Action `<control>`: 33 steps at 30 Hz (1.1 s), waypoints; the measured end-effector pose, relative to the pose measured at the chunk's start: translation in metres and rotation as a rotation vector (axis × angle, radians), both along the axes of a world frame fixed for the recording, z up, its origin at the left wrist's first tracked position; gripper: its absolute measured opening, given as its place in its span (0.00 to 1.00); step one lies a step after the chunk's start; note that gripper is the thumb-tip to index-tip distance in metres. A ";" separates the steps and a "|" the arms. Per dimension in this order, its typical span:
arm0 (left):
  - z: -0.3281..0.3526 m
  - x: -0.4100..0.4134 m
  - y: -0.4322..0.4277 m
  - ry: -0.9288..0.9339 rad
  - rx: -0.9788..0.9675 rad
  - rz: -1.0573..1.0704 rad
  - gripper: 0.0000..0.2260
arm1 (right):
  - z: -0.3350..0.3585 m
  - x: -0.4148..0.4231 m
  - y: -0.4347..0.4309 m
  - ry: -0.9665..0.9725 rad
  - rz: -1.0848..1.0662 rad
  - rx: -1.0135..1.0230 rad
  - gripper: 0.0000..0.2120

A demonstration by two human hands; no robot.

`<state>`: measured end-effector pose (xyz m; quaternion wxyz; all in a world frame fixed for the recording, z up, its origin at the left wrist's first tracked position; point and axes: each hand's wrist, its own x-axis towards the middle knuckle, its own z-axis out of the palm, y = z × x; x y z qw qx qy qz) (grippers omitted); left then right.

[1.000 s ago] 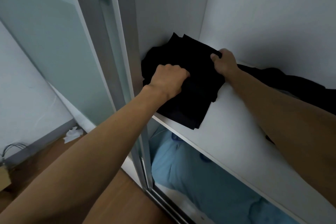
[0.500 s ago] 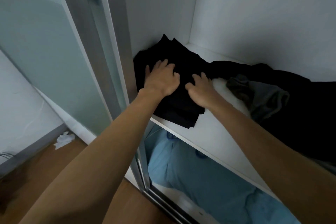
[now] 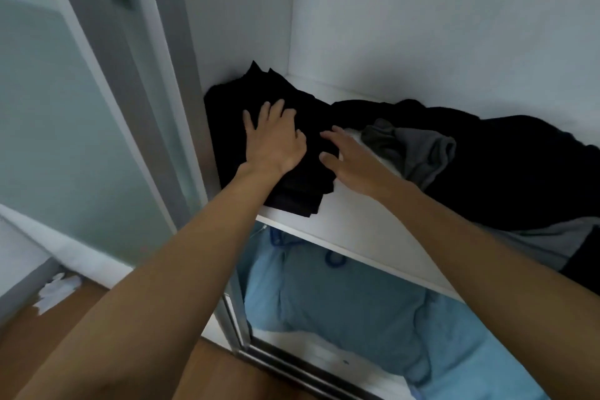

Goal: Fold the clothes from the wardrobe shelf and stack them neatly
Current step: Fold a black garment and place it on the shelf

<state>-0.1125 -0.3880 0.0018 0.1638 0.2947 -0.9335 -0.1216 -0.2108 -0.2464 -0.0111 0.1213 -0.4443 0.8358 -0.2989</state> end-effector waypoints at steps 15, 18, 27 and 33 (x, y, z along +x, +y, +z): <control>0.012 -0.094 0.189 0.087 0.101 -0.594 0.22 | 0.050 -0.079 0.291 0.219 -0.700 -0.231 0.11; 0.011 -0.116 0.220 -0.064 0.083 -0.567 0.32 | 0.038 -0.097 0.331 0.131 -0.787 -0.093 0.20; -0.010 -0.163 0.265 -0.255 -0.025 -0.404 0.25 | -0.001 -0.128 0.371 0.099 -0.851 -0.230 0.19; -0.010 -0.171 0.268 -0.057 0.042 -0.302 0.08 | 0.005 -0.162 0.391 0.149 -0.923 -0.247 0.21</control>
